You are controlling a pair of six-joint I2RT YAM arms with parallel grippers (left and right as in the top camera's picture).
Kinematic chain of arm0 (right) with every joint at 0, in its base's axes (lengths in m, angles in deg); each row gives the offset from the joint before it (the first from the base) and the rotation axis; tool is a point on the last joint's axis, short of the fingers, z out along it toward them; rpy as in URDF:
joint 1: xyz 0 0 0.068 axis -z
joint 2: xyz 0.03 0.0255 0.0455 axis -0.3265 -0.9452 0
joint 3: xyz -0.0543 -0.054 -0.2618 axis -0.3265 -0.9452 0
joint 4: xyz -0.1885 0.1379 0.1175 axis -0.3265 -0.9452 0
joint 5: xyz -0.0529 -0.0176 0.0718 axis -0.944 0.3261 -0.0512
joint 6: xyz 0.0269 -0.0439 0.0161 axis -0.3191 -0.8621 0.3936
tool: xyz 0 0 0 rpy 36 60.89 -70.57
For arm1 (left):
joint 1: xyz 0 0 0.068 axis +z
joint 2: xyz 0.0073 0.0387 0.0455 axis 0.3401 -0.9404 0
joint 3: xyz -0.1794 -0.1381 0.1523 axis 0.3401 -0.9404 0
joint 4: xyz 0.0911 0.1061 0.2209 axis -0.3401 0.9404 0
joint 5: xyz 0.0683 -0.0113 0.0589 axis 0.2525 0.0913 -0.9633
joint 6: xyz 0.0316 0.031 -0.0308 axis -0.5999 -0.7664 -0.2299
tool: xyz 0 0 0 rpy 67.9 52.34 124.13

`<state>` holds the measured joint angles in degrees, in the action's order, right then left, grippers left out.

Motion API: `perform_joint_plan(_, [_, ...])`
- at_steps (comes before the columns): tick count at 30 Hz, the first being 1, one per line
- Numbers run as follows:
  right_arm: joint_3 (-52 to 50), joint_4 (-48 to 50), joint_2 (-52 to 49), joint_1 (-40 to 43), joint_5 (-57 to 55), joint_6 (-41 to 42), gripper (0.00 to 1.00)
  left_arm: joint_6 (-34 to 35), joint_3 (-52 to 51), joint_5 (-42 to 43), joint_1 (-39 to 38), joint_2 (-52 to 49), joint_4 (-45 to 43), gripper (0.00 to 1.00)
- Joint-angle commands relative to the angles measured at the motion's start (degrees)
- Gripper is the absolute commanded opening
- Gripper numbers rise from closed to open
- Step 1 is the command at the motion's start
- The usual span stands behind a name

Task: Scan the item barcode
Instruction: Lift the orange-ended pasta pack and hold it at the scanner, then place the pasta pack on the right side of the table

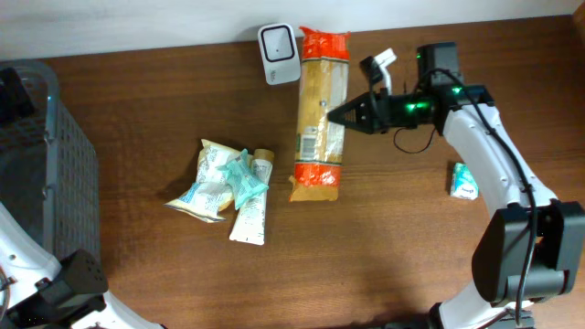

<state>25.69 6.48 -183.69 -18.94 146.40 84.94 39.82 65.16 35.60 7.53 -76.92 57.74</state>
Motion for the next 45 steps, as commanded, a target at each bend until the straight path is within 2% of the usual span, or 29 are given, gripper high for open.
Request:
perform_joint_plan(1, [1.1, 1.7, 3.3, 2.6, 9.3, 2.9, 0.04, -0.9, 0.3, 0.6, 0.1, 0.0, -0.1, 0.99])
perform_joint_plan(2, [1.1, 2.4, 3.3, 2.6, 8.4, 3.0, 0.04, -0.9, 0.3, 0.6, 0.1, 0.0, 0.0, 0.99])
perform_joint_plan(4, [1.1, 3.4, 3.3, 2.0, -1.0, 5.7, 0.04, -0.9, 0.3, 0.6, 0.1, 0.0, -0.1, 0.99])
perform_joint_plan(7, [3.4, 3.3, 3.3, -4.0, -29.9, 4.3, 0.04, -0.9, 0.3, 0.6, 0.1, 0.0, -0.1, 0.99])
perform_joint_plan(11, [6.3, 6.6, 3.1, -18.6, -69.0, -10.0, 0.04, -0.9, 0.3, 0.6, 0.1, 0.0, -0.1, 0.99])
perform_joint_plan(12, [6.3, 9.8, 3.1, -22.0, -77.2, -13.2, 0.04, -0.9, 0.3, 0.6, 0.1, 0.0, -0.1, 0.99])
perform_joint_plan(14, [6.3, 22.8, 2.3, -26.9, -89.2, -27.9, 0.04, -0.9, 0.3, 0.6, 0.1, 0.0, -0.1, 0.99])
perform_joint_plan(15, [6.3, 26.5, 1.6, -27.7, -90.9, -33.4, 0.04, -0.9, 0.3, 0.6, 0.1, 0.0, -0.1, 0.99])
perform_joint_plan(17, [6.3, 40.0, -2.9, -28.3, -94.1, -47.9, 0.04, -0.9, 0.3, 0.6, 0.1, 0.0, -0.1, 0.99])
perform_joint_plan(19, [6.3, 64.4, -12.2, -27.3, -96.8, -58.0, 0.04, -0.9, 0.3, 0.6, 0.1, 0.0, -0.1, 0.99])
perform_joint_plan(21, [6.3, 79.5, -20.6, -26.7, -96.8, -67.1, 0.04, -0.9, 0.3, 0.6, 0.1, 0.0, -0.1, 0.99])
perform_joint_plan(23, [6.5, 86.4, -26.4, -26.1, -97.0, -72.2, 0.04, -0.9, 0.3, 0.6, 0.1, 0.0, -0.1, 0.99])
perform_joint_plan(25, [6.9, 92.5, -30.4, -25.0, -96.9, -72.9, 0.04, -0.9, 0.3, 0.6, 0.1, 0.0, -0.1, 0.99])
perform_joint_plan(29, [10.5, 92.4, -30.4, -25.3, -94.3, -72.9, 0.04, -0.9, 0.3, 0.6, 0.1, 0.0, -0.1, 0.99])
perform_joint_plan(33, [10.7, 84.7, -30.4, -26.8, -93.1, -72.9, 0.04, -0.9, 0.3, 0.6, 0.1, 0.0, -0.1, 0.99])
perform_joint_plan(39, [10.7, 86.8, -28.6, -26.8, -94.4, -72.8, 0.04, -0.9, 0.3, 0.6, 0.1, 0.0, -0.1, 0.99])
perform_joint_plan(41, [10.7, 85.9, -25.9, -26.7, -94.2, -70.2, 0.04, -0.9, 0.3, 0.6, 0.1, 0.0, -0.1, 0.99])
perform_joint_plan(42, [10.7, 79.9, -22.1, -26.7, -93.8, -69.1, 0.04, -0.9, 0.3, 0.6, 0.1, 0.0, -0.1, 0.99])
perform_joint_plan(44, [10.7, 63.0, -12.2, -26.7, -93.8, -57.9, 0.04, -0.9, 0.3, 0.6, 0.1, 0.0, -0.1, 0.99])
perform_joint_plan(45, [10.7, 57.7, -8.7, -26.7, -93.8, -53.4, 0.04, -0.9, 0.3, 0.6, 0.1, 0.0, -0.1, 0.99])
